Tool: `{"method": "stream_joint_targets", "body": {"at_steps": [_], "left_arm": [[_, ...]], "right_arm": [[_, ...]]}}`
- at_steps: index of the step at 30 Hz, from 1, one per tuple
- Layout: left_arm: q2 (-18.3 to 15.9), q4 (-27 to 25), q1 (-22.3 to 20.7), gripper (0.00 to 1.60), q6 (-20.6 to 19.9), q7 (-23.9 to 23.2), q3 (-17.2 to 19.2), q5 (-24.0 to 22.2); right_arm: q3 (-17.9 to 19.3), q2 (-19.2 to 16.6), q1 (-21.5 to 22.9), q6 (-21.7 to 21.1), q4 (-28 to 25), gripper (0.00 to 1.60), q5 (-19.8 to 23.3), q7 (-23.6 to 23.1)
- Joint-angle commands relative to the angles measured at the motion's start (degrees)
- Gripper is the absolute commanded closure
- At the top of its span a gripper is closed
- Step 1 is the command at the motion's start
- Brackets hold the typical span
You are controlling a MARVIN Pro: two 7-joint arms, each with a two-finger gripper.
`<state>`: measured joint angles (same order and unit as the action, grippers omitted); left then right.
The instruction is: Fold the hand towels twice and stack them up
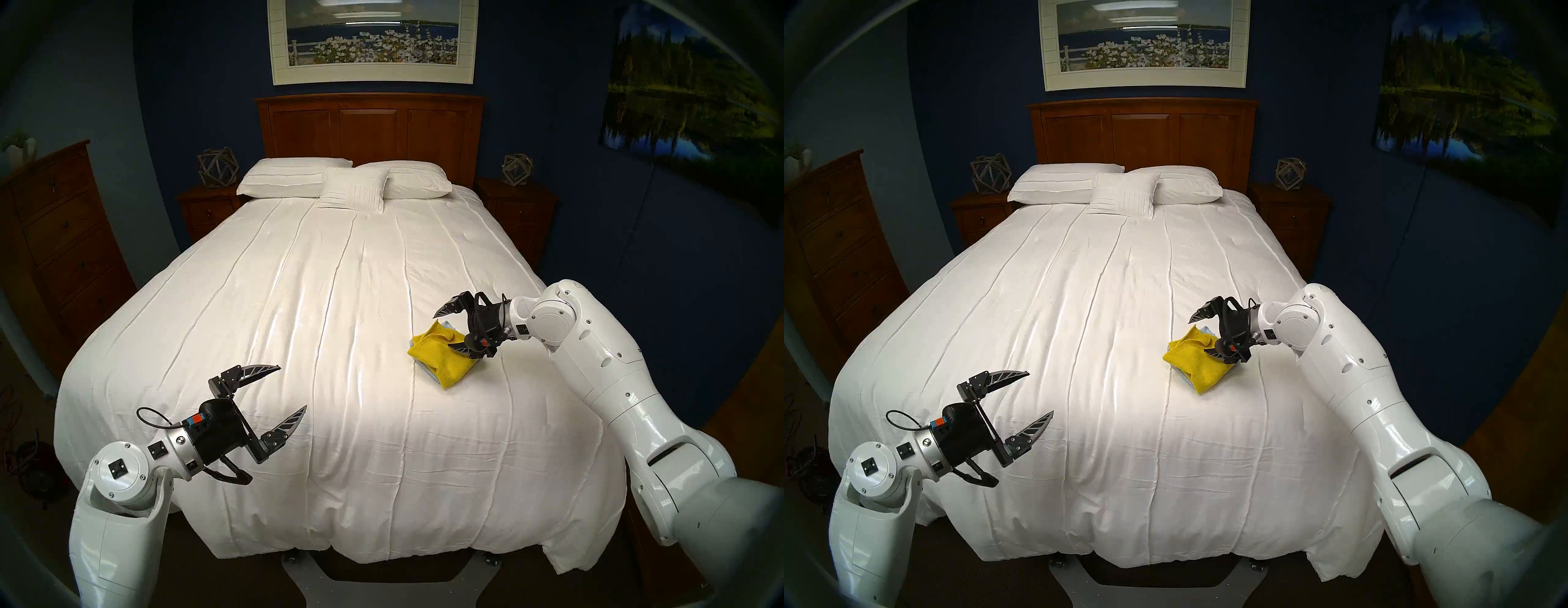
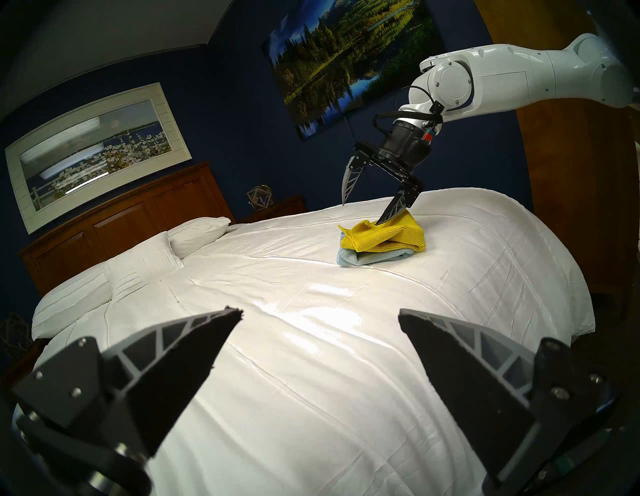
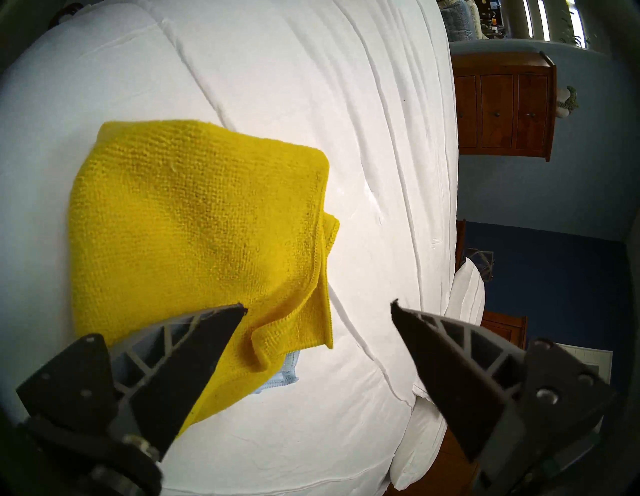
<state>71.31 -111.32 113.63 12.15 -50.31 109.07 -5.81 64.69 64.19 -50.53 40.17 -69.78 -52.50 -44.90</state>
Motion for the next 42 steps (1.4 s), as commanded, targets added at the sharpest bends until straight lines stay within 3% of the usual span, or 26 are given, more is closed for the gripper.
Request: {"method": "stream_joint_targets", "body": {"at_steps": [1, 11, 16, 19, 27, 30, 36, 42], "left_arm": [[-0.08, -0.95, -0.11, 0.00, 0.00, -0.04, 0.20, -0.16], [-0.01, -0.97, -0.12, 0.00, -0.02, -0.11, 0.24, -0.12], [0.02, -0.99, -0.12, 0.00, -0.05, -0.14, 0.26, -0.10], [0.03, -0.96, -0.14, 0.00, -0.02, -0.15, 0.26, -0.09], [0.07, -0.82, -0.23, 0.00, 0.06, -0.18, 0.23, -0.06], [0.10, -0.74, -0.28, 0.00, 0.09, -0.20, 0.22, -0.03], [0.13, -0.71, -0.32, 0.00, 0.10, -0.23, 0.23, 0.00], [0.18, -0.75, -0.33, 0.00, 0.08, -0.29, 0.26, 0.02]], "right_arm": [[0.39, 1.97, 3.76, 0.18, 1.54, 0.00, -1.58, 2.85], [1.29, 2.88, 3.88, -0.37, 3.52, 0.00, -4.82, 7.48], [1.23, 1.49, 3.16, 1.20, 1.66, 0.00, -4.87, 6.32], [1.90, -1.05, 1.48, 3.15, -2.40, 0.00, -2.73, 3.36], [5.04, -6.24, -1.24, 5.39, -7.03, 0.00, 1.33, -1.21], [6.93, -9.38, -4.24, 6.35, -10.69, 0.00, 4.50, -4.31], [9.35, -12.05, -8.31, 6.63, -13.84, 0.00, 9.12, -7.29], [11.83, -14.95, -14.59, 5.15, -19.80, 0.00, 16.47, -10.60]]}}
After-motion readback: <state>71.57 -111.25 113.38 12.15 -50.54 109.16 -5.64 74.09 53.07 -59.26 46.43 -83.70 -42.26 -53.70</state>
